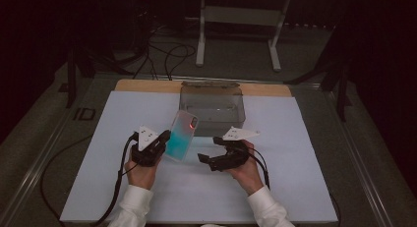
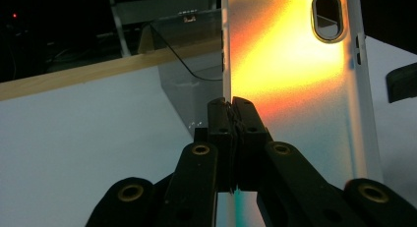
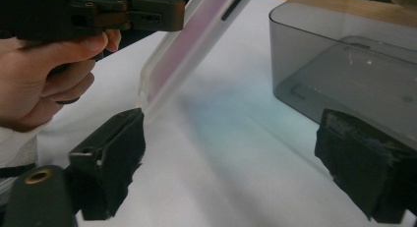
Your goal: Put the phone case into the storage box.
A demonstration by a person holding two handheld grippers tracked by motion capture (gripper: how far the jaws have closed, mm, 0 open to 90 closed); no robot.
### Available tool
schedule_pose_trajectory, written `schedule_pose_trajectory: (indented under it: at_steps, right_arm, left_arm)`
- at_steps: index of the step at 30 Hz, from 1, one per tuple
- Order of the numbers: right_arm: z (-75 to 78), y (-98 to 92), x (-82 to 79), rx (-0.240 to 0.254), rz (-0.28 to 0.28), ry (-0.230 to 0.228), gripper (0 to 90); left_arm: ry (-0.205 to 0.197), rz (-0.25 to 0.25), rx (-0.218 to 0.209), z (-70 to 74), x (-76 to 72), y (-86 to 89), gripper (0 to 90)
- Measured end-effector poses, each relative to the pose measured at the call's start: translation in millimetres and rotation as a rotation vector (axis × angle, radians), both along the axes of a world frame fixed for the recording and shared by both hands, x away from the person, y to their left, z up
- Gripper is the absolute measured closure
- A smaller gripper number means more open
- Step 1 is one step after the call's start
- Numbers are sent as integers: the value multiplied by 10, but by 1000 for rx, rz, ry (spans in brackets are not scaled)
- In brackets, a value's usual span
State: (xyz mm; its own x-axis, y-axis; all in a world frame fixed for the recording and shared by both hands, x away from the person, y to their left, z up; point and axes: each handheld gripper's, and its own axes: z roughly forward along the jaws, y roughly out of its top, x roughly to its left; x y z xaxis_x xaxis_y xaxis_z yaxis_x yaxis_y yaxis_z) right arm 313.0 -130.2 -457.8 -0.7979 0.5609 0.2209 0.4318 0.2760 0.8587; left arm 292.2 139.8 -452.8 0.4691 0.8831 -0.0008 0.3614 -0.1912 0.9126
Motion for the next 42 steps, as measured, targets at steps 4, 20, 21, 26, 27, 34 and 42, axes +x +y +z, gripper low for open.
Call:
schedule_pose_trajectory:
  at_steps: [4,20,21,26,27,34,42]
  right_arm:
    - [40,92,23,-12,5,-6,149]
    - [103,260,129,71,6,97,531]
    - [100,258,141,89,4,117,579]
    - [87,275,133,103,-39,174,719]
    - [88,273,134,118,-45,182,730]
    - [98,279,132,178,-74,206,770]
    - [103,288,136,186,-75,181,807]
  left_arm:
    - [-14,-8,7,15,-15,-22,887]
    - [-23,-40,9,16,-41,-93,887]
    - [-24,-39,10,17,-44,-95,887]
    - [-22,-31,5,14,-47,-105,887]
    - [-22,-27,-4,12,-48,-106,887]
    - [-13,-15,-34,14,-57,-105,887]
    - [22,12,-64,-31,-62,-152,887]
